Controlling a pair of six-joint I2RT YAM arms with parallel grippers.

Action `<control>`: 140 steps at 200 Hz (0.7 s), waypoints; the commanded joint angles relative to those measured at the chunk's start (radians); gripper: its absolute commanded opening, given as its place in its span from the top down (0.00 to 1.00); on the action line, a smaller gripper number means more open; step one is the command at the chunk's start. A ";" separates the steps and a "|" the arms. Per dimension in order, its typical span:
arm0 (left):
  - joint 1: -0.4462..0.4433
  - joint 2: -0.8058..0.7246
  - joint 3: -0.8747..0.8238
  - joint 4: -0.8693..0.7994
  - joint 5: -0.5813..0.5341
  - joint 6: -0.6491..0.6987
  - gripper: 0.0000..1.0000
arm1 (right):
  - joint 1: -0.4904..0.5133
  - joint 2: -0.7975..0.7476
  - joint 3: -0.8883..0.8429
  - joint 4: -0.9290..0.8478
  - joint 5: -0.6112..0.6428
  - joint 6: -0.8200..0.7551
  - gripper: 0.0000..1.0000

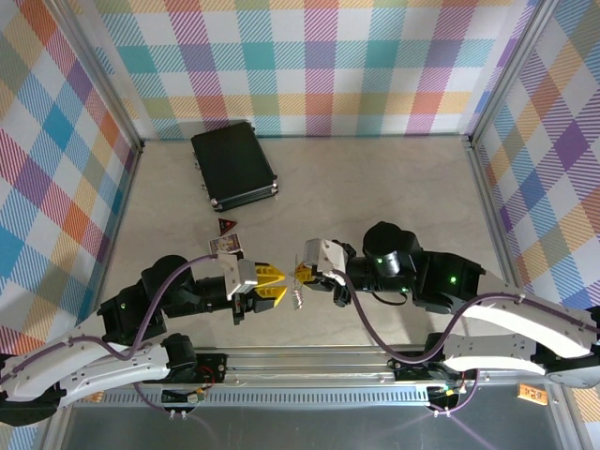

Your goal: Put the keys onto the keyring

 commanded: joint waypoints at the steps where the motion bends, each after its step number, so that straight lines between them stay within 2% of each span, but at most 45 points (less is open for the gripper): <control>1: -0.008 0.017 0.022 -0.016 -0.006 0.018 0.73 | 0.003 0.015 0.040 -0.041 0.005 -0.030 1.00; 39: -0.008 0.034 0.019 -0.004 -0.017 0.018 0.74 | 0.009 0.025 0.040 -0.050 -0.009 -0.039 1.00; 140: -0.007 0.049 0.008 -0.004 -0.040 0.027 0.85 | 0.017 0.048 0.049 -0.066 -0.056 -0.054 1.00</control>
